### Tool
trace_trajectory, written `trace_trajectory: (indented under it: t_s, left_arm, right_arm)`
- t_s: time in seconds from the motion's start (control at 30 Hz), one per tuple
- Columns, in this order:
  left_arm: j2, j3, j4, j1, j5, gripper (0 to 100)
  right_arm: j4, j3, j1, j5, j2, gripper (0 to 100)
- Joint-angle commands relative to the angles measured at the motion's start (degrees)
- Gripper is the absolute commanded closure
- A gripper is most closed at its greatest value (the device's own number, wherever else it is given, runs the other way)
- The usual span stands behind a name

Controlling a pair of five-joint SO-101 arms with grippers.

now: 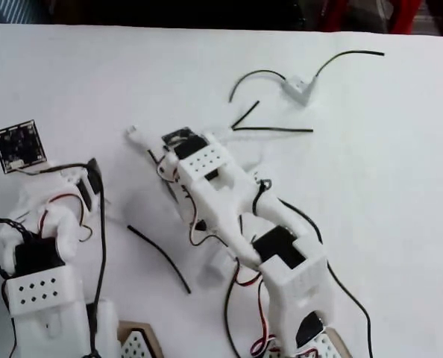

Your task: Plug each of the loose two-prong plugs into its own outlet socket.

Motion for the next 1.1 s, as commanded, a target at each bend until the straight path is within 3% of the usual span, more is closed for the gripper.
trace_trajectory:
  t_s: [0.0,0.13,0.3,0.53,1.07]
  left_arm:
    - [-1.54,-0.35,-1.23,-0.48,0.53,77]
    - [-1.54,-0.35,-1.23,-0.48,0.53,77]
    - [-1.54,-0.35,-1.23,-0.48,0.53,77]
    - [-1.54,-0.35,-1.23,-0.48,0.53,77]
    - [-1.54,-0.35,-1.23,-0.48,0.53,77]
  right_arm:
    - [-0.31,-0.62,0.22,-0.62,1.45,85.1]
    - [-0.04,-1.49,1.80,-0.62,1.89,85.8]
    - [0.04,-3.25,2.33,-0.26,1.10,94.8]
    - [-0.22,-3.25,2.33,-0.53,0.31,88.5]
    - [0.13,-4.92,2.95,-0.62,0.22,89.3]
